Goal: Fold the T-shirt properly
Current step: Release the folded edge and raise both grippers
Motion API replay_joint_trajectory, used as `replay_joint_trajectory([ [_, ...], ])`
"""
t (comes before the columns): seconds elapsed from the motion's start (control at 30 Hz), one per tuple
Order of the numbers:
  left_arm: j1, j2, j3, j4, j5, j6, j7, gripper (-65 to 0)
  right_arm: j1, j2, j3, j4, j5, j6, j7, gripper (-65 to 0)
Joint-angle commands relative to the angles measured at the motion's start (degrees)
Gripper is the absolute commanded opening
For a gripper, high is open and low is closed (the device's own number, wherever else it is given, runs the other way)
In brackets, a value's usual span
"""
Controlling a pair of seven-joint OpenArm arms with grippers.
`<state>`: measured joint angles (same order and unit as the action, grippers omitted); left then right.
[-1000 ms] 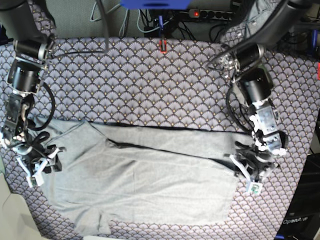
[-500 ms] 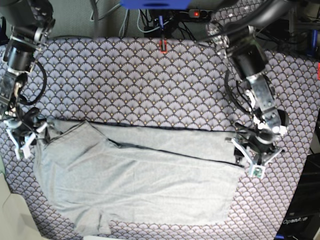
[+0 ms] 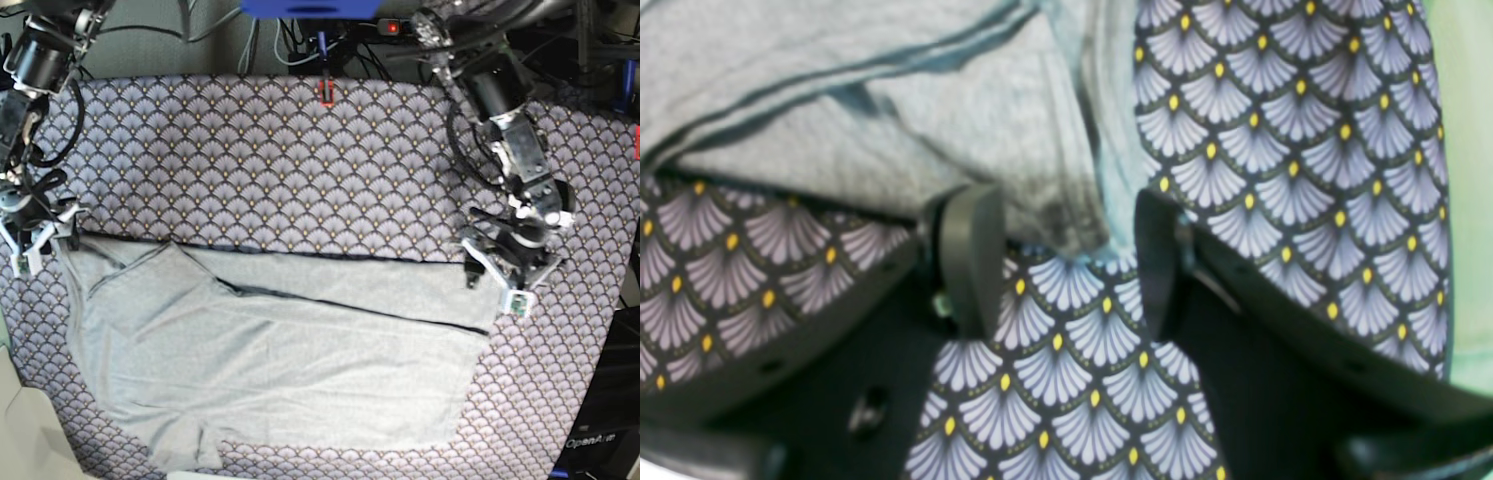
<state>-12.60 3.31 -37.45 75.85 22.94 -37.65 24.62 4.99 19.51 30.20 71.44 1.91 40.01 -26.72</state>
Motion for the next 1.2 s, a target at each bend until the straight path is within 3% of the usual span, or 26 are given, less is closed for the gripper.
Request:
replay_joint_trajectory([
  [0.0,-0.7,-0.3,0.1,0.9,-1.4,0.1,-1.3,-27.2,0.7,1.1,0.4,1.0,0.9,0.0,1.2,-32.3],
  [0.3,-1.0,-1.0,-0.1,-3.3,-3.0,0.7,-1.4,-27.2,-0.5,1.1,0.4,1.1,0.9,0.0,1.2,-32.3],
  [0.67,-1.2,-1.7,-8.5,-6.2,-7.4,0.7,-1.4,-27.1,-0.5,1.1,0.4,1.0,0.8,0.0,1.2,-32.3],
  [0.87,-2.4,-1.6,-9.1,-12.2,-7.6,0.7,-1.4,-27.3,-0.5,1.1,0.4,1.0,0.7,0.0,1.2,-32.3],
  [1.17,-4.3,1.0,-12.9,-13.0,-9.6,0.7,-1.2,-27.4,-0.9,1.5,0.4,1.0,0.5,0.0,1.2,-32.3],
])
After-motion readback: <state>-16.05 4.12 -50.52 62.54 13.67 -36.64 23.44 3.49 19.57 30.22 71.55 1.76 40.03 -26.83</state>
